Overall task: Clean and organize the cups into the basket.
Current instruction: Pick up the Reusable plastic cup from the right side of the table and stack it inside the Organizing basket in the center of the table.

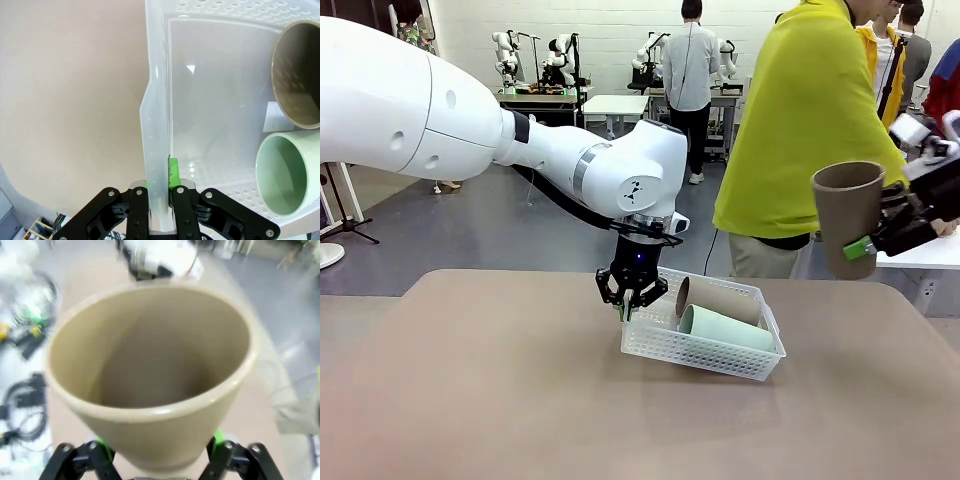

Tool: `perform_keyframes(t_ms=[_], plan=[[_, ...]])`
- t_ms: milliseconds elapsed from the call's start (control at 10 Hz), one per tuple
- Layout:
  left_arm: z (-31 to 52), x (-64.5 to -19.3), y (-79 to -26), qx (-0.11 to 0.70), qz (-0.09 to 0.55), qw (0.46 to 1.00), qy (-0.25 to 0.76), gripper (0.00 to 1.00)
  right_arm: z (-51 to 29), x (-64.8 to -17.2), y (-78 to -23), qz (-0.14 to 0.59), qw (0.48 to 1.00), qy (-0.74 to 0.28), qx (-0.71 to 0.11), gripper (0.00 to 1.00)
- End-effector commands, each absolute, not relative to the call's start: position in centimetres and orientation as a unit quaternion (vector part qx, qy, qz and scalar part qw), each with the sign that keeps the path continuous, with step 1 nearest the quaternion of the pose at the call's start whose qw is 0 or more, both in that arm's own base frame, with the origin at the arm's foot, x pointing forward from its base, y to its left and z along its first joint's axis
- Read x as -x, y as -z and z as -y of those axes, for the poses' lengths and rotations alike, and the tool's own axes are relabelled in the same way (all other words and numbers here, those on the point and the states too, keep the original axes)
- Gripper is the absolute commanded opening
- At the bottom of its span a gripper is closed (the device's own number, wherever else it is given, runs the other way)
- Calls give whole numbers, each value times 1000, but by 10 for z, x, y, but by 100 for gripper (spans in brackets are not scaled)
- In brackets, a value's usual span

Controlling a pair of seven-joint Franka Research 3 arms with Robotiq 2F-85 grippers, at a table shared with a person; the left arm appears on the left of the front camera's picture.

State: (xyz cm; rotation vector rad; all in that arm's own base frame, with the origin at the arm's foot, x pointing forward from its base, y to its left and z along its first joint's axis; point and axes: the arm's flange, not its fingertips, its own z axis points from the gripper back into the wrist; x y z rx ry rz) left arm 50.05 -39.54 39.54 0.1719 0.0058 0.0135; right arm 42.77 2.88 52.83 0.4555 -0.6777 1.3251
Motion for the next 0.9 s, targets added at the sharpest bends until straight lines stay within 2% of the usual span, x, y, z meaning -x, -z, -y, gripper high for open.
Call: perform_keyframes(t_ms=[0,300,400,600,800], plan=[[392,-498,-395,-80,-1,997,-5,0,-77,-444,-527,190,734,-635,-150,82],[392,-498,-395,-80,-1,997,-5,0,-139,-460,-503,55,734,-670,-99,82],[392,-498,-395,-80,-1,997,-5,0,-155,-466,-494,32,737,-669,-92,82],[392,-498,-395,-80,-1,997,-5,0,-177,-476,-481,14,730,-676,-96,82],[392,-498,-395,-80,-1,997,-5,0,-184,-474,-479,35,717,-685,-127,82]])
